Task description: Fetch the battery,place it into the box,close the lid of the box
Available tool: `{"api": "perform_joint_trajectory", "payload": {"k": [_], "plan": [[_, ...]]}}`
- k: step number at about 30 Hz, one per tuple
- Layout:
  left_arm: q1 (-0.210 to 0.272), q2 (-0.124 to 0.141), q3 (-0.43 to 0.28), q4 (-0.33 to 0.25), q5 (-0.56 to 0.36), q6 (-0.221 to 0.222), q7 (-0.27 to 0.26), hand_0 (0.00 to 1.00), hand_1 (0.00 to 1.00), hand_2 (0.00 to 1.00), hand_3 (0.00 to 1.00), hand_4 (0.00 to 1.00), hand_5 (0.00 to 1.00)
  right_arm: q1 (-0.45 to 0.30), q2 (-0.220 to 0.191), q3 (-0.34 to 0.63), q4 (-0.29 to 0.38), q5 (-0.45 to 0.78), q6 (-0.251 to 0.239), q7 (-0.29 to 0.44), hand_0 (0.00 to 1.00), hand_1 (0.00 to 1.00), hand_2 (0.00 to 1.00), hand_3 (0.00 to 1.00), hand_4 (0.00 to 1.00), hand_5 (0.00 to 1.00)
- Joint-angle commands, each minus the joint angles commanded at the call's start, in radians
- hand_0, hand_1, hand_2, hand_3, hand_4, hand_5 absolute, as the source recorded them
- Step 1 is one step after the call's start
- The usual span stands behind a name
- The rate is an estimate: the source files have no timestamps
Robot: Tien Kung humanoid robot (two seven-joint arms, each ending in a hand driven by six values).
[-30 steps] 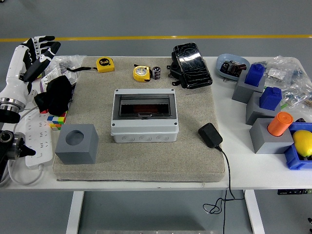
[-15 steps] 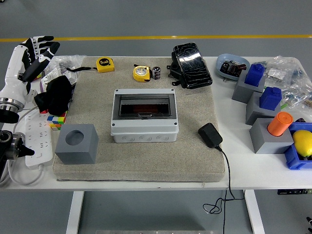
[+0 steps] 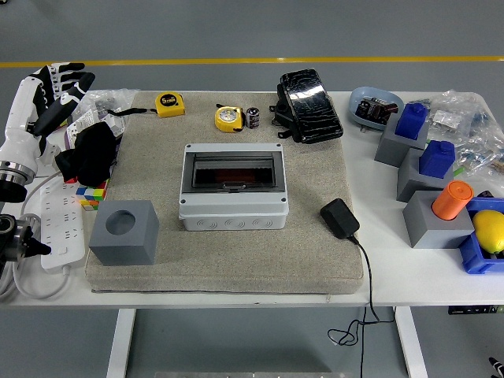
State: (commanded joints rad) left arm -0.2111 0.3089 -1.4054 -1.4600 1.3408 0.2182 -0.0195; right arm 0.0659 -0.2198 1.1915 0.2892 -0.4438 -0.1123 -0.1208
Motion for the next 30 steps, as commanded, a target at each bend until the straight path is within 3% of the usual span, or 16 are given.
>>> {"api": "perform_joint_trajectory", "payload": {"k": [13, 30], "plan": [[0.055, 0.032, 0.027, -0.012, -0.007, -0.011, 0.001, 0.622, 0.682, 0.692, 0.699, 0.998, 0.69, -0.01, 0.033, -0.001, -0.005, 0.0, -0.035, 0.011, 0.641, 0.654, 0.658, 0.531, 0.945, 0.437], [0.074, 0.04, 0.029, -0.025, -0.011, -0.03, 0.008, 0.615, 0.672, 0.669, 0.681, 0.998, 0.675, 0.007, 0.051, -0.03, -0.037, 0.018, -0.044, 0.017, 0.642, 0.655, 0.658, 0.531, 0.945, 0.437]]}}
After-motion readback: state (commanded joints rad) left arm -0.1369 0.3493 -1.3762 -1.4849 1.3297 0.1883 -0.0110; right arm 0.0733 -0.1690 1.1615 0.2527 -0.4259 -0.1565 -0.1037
